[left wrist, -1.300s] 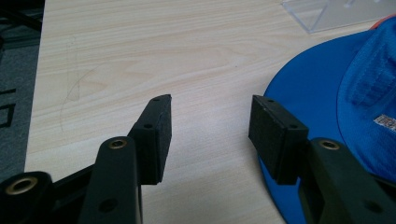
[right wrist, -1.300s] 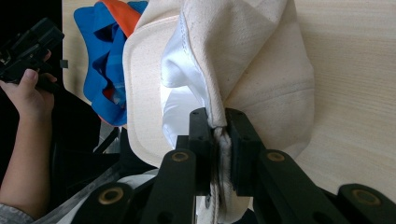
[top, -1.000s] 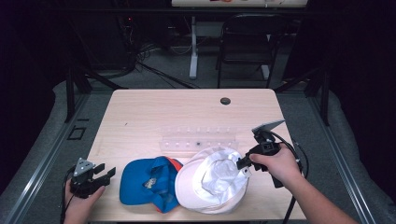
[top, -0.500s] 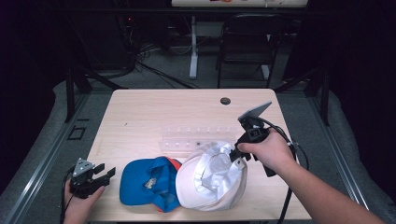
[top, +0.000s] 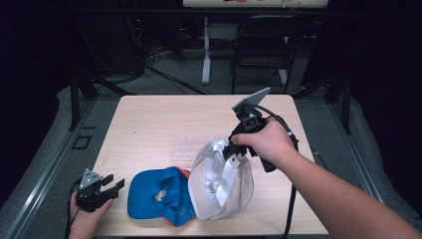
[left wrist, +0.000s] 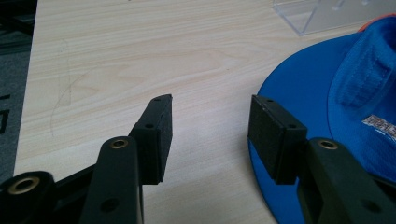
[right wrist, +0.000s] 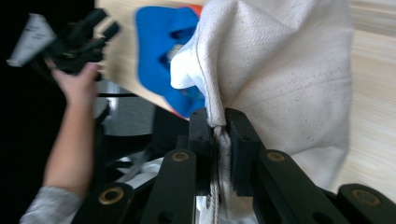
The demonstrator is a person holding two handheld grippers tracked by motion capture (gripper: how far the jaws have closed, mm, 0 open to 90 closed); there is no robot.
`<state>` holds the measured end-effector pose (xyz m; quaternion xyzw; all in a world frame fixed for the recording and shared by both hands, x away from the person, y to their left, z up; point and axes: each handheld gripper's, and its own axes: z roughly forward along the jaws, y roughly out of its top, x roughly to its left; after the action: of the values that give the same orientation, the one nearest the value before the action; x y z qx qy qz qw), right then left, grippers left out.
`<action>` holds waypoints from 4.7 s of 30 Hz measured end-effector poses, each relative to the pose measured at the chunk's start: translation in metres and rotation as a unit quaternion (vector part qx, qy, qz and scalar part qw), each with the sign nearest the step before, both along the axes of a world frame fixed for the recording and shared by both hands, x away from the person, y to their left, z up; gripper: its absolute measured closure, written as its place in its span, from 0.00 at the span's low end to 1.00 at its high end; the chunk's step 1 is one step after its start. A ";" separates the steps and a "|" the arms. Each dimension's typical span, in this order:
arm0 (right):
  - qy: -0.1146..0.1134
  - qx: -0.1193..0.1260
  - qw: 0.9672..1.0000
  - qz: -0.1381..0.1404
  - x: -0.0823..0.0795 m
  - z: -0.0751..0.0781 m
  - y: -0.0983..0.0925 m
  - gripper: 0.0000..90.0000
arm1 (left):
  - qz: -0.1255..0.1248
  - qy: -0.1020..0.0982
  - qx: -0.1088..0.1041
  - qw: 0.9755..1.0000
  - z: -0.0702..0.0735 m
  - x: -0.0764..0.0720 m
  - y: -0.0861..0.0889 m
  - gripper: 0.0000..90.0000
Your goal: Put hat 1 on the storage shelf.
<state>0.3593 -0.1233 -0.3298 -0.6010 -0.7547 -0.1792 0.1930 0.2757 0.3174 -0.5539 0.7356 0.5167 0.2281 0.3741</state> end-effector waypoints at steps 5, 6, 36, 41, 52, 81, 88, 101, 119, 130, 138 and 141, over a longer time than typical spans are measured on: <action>0.011 0.055 0.998 -0.015 0.003 0.011 0.001 0.91 | -0.007 -0.004 -0.012 1.000 0.002 -0.001 0.001 0.54; 0.011 0.070 0.997 -0.026 0.003 0.012 -0.001 0.91 | -0.009 -0.001 -0.014 1.000 0.003 -0.001 0.001 0.54; -0.040 0.276 0.953 -0.116 0.040 0.035 -0.034 0.91 | -0.184 -0.118 0.058 0.974 0.090 -0.001 -0.119 0.57; -0.051 0.282 0.949 -0.128 0.052 0.038 -0.025 0.91 | -0.208 -0.138 0.066 0.966 0.104 0.004 -0.146 0.56; -0.068 0.301 0.939 -0.150 0.072 0.041 -0.007 0.91 | -0.240 -0.123 0.082 0.959 0.097 0.020 -0.194 0.52; -0.082 0.309 0.928 -0.189 0.104 0.034 0.023 0.91 | -0.246 -0.070 0.021 0.966 0.090 0.078 -0.178 0.94; -0.077 0.299 0.933 -0.184 0.109 0.024 0.034 0.91 | -0.252 -0.053 -0.013 0.966 0.076 0.085 -0.170 0.94; -0.068 0.290 0.938 -0.176 0.115 0.007 0.053 0.91 | -0.239 -0.037 -0.045 0.969 0.059 0.092 -0.152 0.94; -0.068 0.260 0.951 -0.150 0.115 -0.004 0.070 0.91 | -0.209 -0.027 -0.084 0.974 0.037 0.088 -0.140 0.94; -0.059 0.233 0.960 -0.142 0.116 -0.025 0.075 0.91 | -0.204 -0.005 -0.057 0.977 0.022 0.085 -0.143 0.94; -0.088 0.208 0.965 -0.132 0.110 -0.015 0.068 0.81 | -0.193 -0.001 -0.047 0.980 0.026 0.081 -0.143 0.78; -0.101 0.191 0.968 -0.127 0.104 -0.006 0.061 0.78 | -0.190 -0.017 -0.046 0.981 0.027 0.078 -0.141 0.71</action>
<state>0.4629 -0.0627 -0.3362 -0.6223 -0.6398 -0.4030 0.2024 0.3534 0.1767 -0.5266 0.7984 0.3713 0.1416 0.4523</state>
